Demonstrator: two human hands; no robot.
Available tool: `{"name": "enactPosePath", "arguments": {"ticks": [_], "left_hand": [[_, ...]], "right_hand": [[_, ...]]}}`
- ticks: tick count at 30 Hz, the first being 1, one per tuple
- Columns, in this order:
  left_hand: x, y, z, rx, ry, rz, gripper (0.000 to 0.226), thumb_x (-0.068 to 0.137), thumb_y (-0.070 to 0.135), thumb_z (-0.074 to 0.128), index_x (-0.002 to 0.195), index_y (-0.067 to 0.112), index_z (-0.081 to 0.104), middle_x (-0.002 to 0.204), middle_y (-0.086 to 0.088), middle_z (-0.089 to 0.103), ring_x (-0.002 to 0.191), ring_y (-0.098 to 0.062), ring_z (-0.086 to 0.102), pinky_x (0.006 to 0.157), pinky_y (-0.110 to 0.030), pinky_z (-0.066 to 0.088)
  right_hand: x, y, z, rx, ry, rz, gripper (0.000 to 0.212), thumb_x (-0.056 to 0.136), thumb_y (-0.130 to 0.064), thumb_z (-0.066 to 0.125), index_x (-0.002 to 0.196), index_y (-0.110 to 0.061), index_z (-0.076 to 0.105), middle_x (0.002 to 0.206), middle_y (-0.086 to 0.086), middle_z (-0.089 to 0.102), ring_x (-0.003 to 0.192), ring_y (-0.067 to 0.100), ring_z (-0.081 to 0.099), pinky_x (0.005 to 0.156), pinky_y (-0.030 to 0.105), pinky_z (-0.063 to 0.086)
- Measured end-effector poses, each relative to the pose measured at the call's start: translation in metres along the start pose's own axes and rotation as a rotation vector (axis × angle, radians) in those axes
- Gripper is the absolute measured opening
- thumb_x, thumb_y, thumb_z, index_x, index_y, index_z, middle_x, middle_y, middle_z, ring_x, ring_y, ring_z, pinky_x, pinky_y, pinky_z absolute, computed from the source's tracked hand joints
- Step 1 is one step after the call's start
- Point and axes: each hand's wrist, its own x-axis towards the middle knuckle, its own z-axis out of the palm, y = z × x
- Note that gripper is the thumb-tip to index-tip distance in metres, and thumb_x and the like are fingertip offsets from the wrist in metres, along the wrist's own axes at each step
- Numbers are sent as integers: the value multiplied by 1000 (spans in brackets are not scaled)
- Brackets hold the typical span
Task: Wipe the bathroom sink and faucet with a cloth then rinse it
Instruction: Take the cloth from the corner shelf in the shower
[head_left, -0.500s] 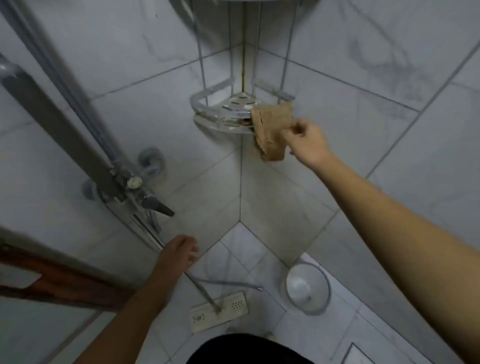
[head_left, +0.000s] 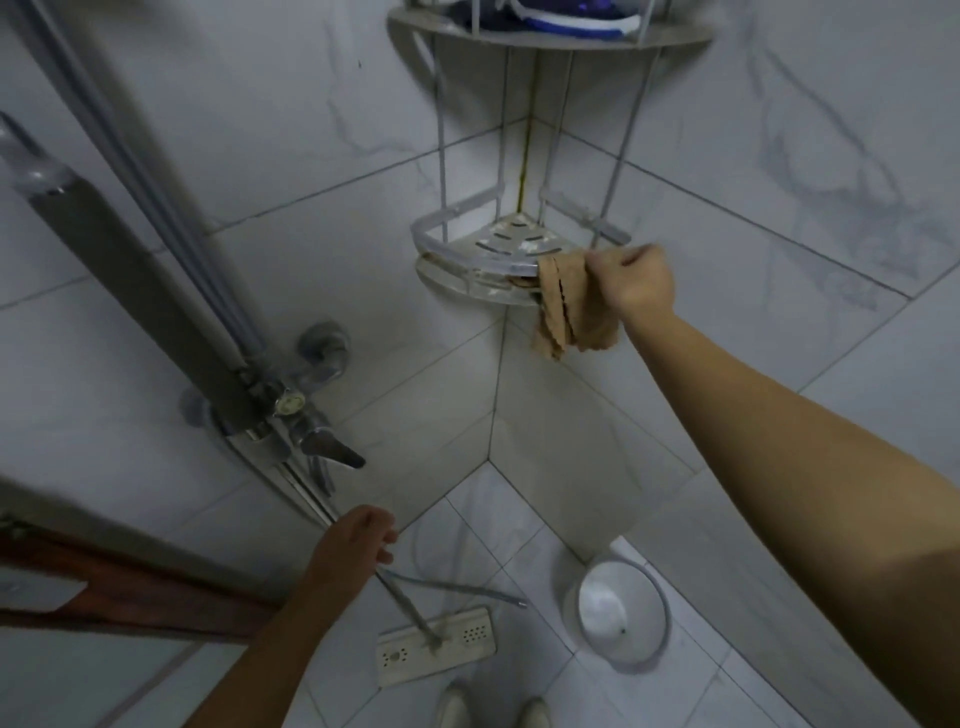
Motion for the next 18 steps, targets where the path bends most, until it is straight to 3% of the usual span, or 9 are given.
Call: {"name": "enactPosePath", "arguments": {"ticks": [5, 10, 12, 16, 18], "left_hand": [[3, -6, -3, -13, -8, -14, 15, 100, 15, 54, 97, 6, 66, 95, -16, 73, 69, -23, 66, 62, -29, 44], [0, -12, -2, -21, -12, -33, 15, 100, 14, 54, 95, 7, 65, 94, -16, 72, 68, -23, 64, 65, -31, 45], [-4, -16, -2, -9, -19, -50, 15, 101, 12, 53, 94, 6, 65, 95, -18, 72, 69, -22, 63, 65, -30, 45], [-15, -35, 1, 21, -23, -90, 21, 103, 17, 51, 92, 6, 66, 90, -13, 72, 69, -20, 63, 61, -28, 44], [-18, -52, 3, 15, -47, -152, 24, 104, 18, 50, 90, 5, 65, 85, -10, 69, 67, -21, 61, 59, -28, 43]], "right_hand": [[-7, -15, -8, 92, -18, -135, 17, 86, -25, 68, 79, -17, 55, 69, -6, 55, 68, 11, 54, 68, 28, 47], [-60, -19, -29, 247, -145, -254, 14, 90, -12, 67, 85, -7, 55, 64, -3, 47, 55, 3, 44, 55, 13, 40], [-85, -4, -37, 263, -181, -207, 15, 91, -13, 67, 86, -7, 54, 64, 0, 46, 54, 6, 43, 54, 16, 39], [-135, 70, -36, 290, -294, 71, 19, 93, -14, 66, 81, -6, 53, 73, 14, 51, 67, 23, 50, 64, 38, 45], [-168, 115, -33, 262, -339, 217, 20, 93, -10, 66, 82, 4, 57, 72, 14, 53, 67, 22, 53, 66, 36, 46]]}}
